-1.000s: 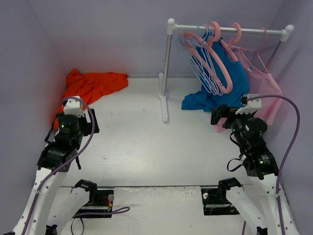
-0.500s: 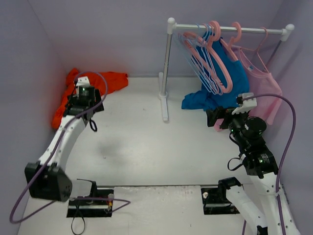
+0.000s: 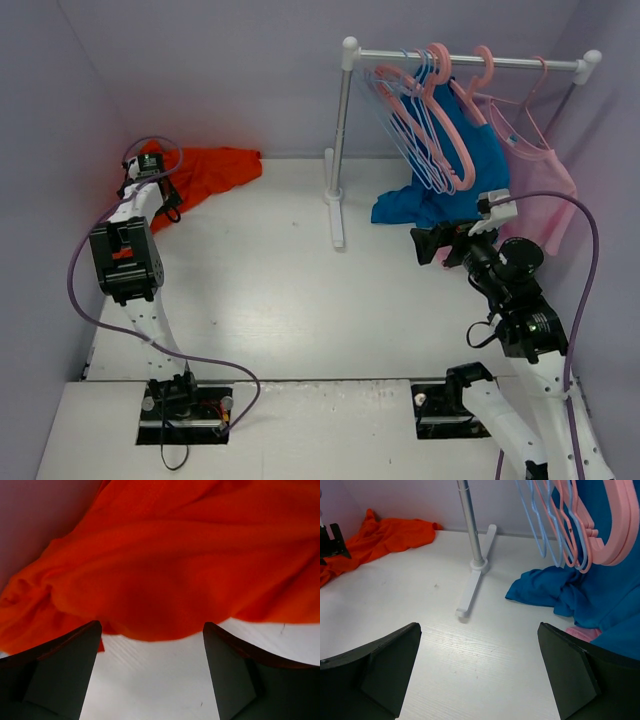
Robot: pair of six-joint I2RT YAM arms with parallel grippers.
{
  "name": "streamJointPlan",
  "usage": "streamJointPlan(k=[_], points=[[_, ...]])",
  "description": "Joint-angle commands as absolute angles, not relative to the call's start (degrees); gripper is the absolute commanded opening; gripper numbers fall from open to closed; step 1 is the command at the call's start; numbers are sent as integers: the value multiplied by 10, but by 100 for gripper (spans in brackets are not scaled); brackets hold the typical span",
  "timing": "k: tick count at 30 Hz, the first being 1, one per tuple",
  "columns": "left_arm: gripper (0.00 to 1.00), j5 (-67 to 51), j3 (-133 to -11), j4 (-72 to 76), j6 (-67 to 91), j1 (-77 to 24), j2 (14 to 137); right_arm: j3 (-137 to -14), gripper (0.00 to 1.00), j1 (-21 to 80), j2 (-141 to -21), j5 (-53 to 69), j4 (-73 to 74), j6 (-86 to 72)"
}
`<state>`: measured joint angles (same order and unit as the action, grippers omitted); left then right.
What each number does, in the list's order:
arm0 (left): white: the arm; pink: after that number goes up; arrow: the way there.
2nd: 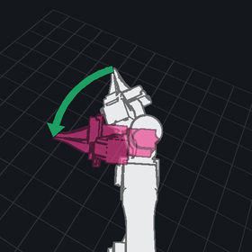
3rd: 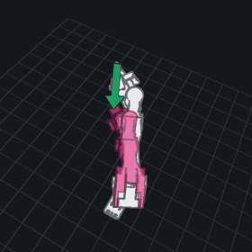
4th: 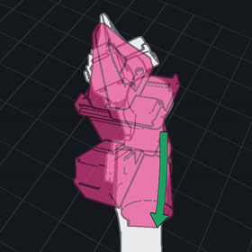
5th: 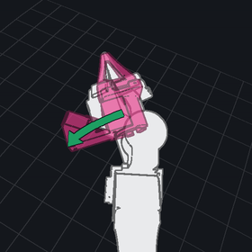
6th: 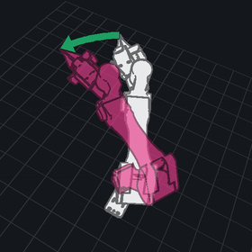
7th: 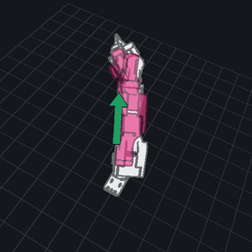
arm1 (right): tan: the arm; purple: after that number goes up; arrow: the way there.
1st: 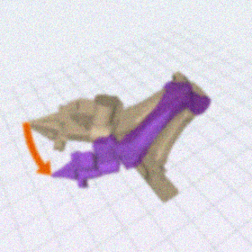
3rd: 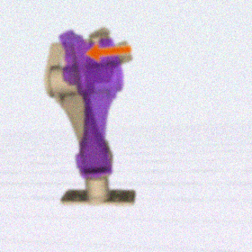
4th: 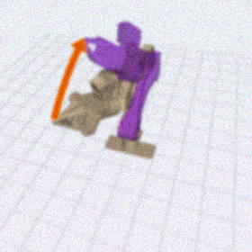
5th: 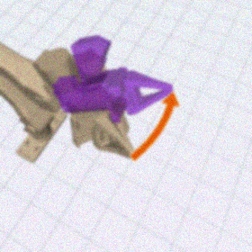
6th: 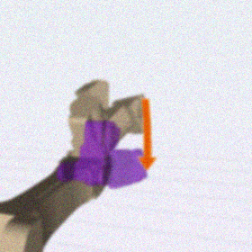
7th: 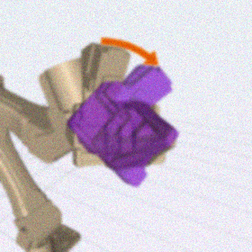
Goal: Place the t-shirt on the hanger
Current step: Move the T-shirt to the center of the board.
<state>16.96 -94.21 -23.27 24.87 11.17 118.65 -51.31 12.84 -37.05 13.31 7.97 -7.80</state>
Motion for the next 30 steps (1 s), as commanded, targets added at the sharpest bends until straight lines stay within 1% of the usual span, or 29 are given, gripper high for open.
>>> streamJointPlan(k=[1,6,13,14,16,17,18,19,20,22,26,30], points=[[78,165,-1006,-216,309,122,1191,-526,100,133,-393,156,41,-93],[78,190,-1031,-219,352,124,1238,-526,100,133,-403,150,41,-93],[78,188,-1047,-233,391,130,1285,-529,100,133,-413,149,41,-95],[75,184,-1043,-232,392,130,1287,-532,100,133,-415,149,41,-95],[62,176,-1037,-232,392,129,1289,-534,100,133,-416,151,40,-94],[53,172,-1030,-230,392,129,1288,-534,100,133,-416,151,40,-94],[40,166,-1023,-229,389,128,1288,-535,100,133,-417,151,40,-94],[25,156,-1019,-229,384,128,1287,-535,100,133,-417,152,40,-95],[16,148,-1016,-229,379,127,1286,-535,100,133,-416,152,40,-95],[0,128,-998,-226,355,123,1275,-536,100,133,-416,156,40,-96],[0,93,-960,-212,308,106,1213,-544,100,133,-425,156,41,-95],[0,85,-923,-220,257,57,1112,-562,100,133,-437,169,40,-85]])
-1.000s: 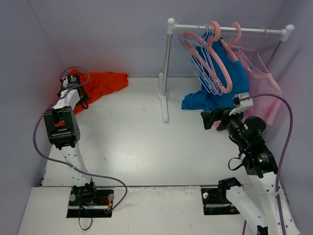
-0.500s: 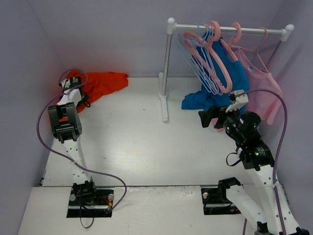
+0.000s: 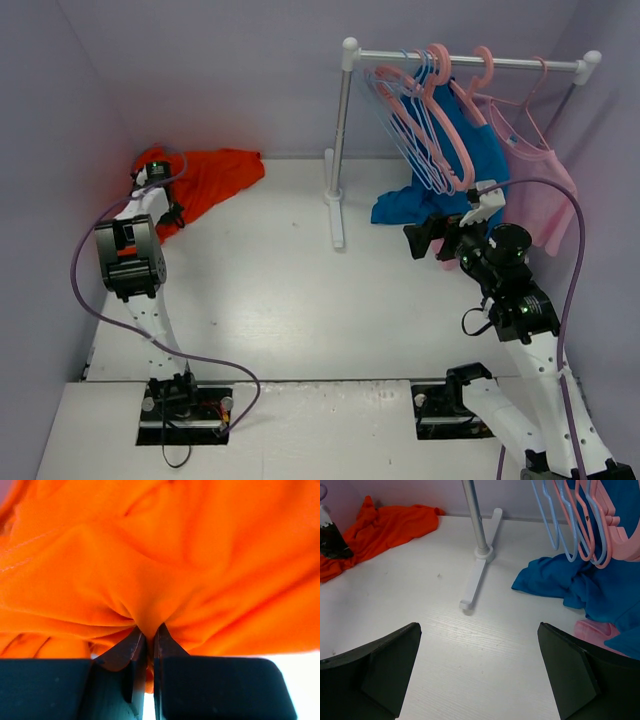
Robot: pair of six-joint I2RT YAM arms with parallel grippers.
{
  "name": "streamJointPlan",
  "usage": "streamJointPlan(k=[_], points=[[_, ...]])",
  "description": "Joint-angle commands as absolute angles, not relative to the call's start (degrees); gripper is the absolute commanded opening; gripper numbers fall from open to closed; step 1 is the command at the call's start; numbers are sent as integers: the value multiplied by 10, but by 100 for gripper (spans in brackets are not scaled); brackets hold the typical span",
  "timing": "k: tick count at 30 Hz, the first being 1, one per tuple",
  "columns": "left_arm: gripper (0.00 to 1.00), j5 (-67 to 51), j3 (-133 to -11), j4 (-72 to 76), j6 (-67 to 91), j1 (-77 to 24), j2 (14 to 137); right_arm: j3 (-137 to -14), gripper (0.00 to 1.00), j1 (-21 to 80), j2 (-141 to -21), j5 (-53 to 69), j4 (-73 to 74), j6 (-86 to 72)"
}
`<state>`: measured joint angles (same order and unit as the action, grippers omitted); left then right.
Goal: Place the t-shirt on the hanger
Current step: Move the T-shirt to the center of the board.
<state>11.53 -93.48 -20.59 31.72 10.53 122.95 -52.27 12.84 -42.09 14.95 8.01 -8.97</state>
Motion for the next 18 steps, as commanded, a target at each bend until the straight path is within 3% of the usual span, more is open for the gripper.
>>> streamJointPlan(k=[1,10,16,18], points=[[0,84,-910,-223,251,44,1090,-568,100,134,-443,170,40,-83],[0,93,-709,-263,335,-154,835,-595,96,141,-476,223,40,-77],[0,125,-567,-261,442,-334,768,-584,94,159,-490,237,40,-79],[14,114,-553,-261,462,-378,757,-583,93,169,-499,241,40,-80]])
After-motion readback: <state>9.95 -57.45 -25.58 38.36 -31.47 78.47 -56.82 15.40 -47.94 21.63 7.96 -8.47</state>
